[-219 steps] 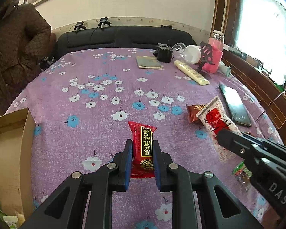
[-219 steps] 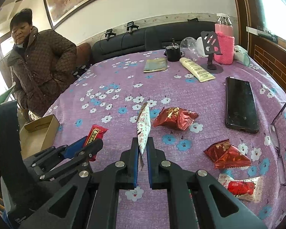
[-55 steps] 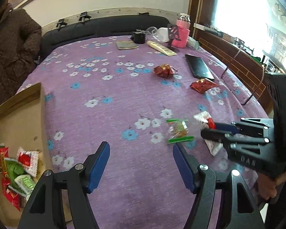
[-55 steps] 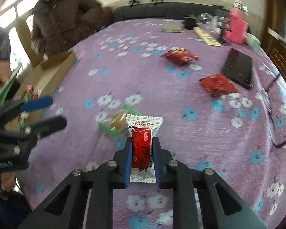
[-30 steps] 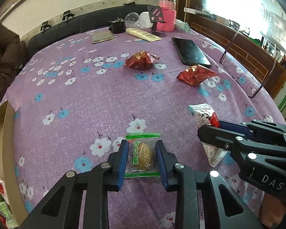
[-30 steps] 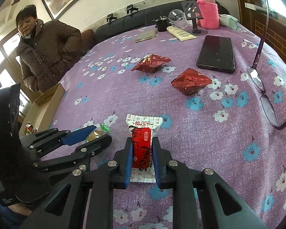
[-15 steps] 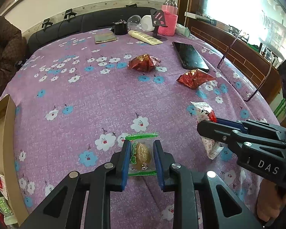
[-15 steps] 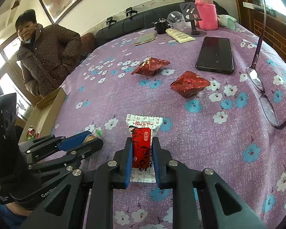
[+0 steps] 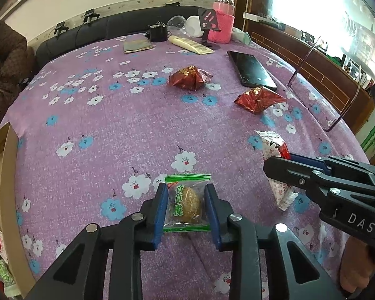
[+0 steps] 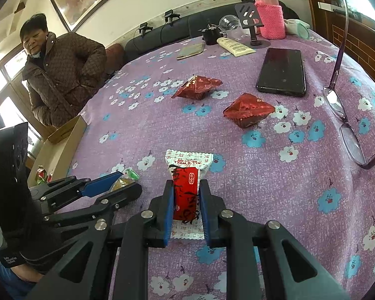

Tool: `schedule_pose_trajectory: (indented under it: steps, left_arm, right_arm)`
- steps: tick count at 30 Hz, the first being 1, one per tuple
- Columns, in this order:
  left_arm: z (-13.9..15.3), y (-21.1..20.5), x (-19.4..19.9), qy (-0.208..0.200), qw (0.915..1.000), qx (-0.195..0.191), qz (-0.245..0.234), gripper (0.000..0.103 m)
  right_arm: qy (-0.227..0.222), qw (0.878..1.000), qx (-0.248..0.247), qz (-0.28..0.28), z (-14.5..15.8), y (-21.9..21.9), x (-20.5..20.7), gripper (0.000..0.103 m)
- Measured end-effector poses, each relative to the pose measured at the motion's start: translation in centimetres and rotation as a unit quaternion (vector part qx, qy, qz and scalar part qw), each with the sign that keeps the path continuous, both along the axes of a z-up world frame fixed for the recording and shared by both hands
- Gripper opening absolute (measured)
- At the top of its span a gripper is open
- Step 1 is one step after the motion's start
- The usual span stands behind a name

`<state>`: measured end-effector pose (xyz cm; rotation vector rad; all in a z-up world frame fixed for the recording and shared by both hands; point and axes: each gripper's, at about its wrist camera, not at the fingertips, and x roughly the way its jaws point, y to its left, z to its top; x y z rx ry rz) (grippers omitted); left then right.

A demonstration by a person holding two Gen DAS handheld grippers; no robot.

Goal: Organize snacks
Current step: 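Grasp the clear green-edged bag with left gripper while right grasps the white-red wrapper, then carry the clear bag and white-red wrapper over the cardboard tray with both grippers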

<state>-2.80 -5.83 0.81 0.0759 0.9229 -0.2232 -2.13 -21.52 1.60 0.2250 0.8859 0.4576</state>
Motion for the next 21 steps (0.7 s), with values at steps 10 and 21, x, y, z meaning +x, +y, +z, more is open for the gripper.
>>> schedule_pose_trajectory:
  steps: [10,21]
  left_arm:
    - [0.6,0.5,-0.3,-0.006,0.9998,-0.017,0.005,0.022]
    - [1.0,2.1,-0.2,-0.008,0.9988,-0.042,0.024,0.022]
  right_arm:
    - [-0.001,1.0,0.001,-0.007,0.0,-0.2,0.0,0.018]
    - [0.0,1.0,0.0,-0.014,0.0,-0.3,0.0,0.018]
